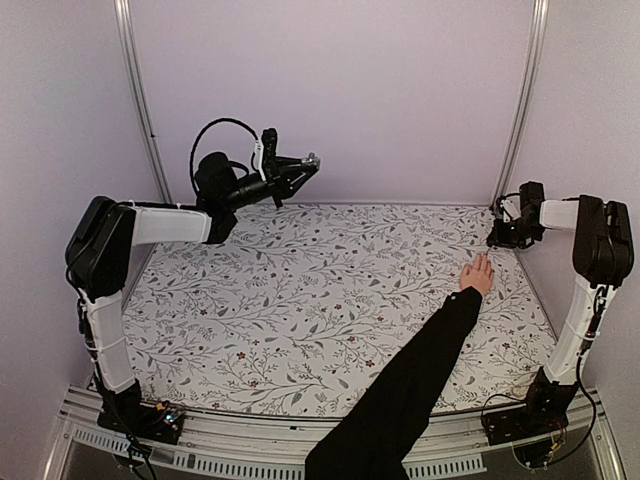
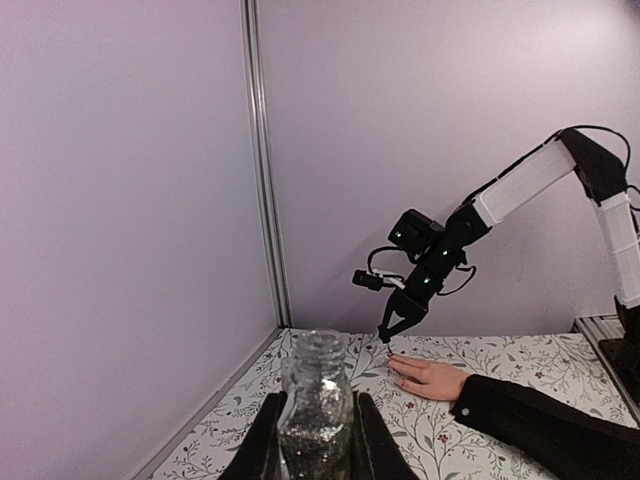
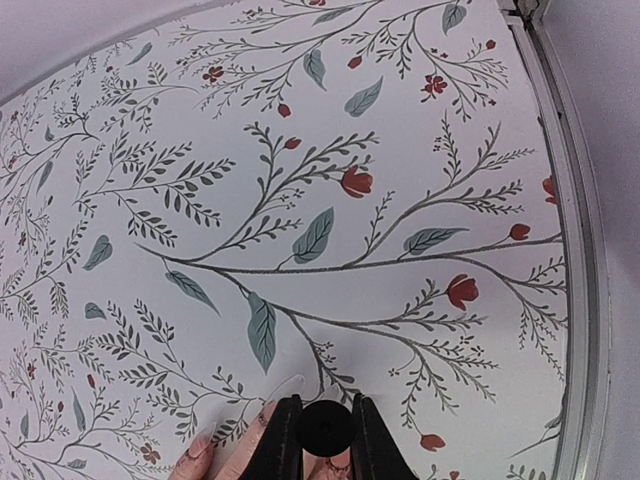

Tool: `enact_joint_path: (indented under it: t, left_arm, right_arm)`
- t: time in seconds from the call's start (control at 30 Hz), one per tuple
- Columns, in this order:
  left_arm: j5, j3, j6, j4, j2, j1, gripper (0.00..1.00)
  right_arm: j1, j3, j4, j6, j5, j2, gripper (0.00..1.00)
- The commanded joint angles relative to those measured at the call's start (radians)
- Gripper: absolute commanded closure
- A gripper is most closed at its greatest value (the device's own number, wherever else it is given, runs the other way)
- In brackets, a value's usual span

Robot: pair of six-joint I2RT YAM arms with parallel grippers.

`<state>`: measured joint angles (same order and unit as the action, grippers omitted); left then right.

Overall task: Paint the nails
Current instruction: Paint the nail polish on the nail.

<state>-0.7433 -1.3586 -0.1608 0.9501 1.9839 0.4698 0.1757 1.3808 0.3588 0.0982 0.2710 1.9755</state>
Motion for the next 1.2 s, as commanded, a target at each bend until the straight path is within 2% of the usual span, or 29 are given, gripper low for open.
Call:
enact_joint_path:
  t: [0.0,0.57,1.17]
  left_arm:
    - [0.001,-0.002,-0.006,0.032,0.004,-0.010,1.00]
    - [0.001,0.002,-0.010,0.034,0.004,-0.011,1.00]
    - [0.002,0.000,-0.009,0.032,0.005,-0.011,1.00]
  right_arm:
    - [-0.010,0.024,0.000,0.003,0.012,-0.023,1.00]
    - [-0.012,-0.018,-0.013,0.004,0.021,-0.056,1.00]
    - [-0.013,0.009,-0.008,0.005,0.000,-0.008,1.00]
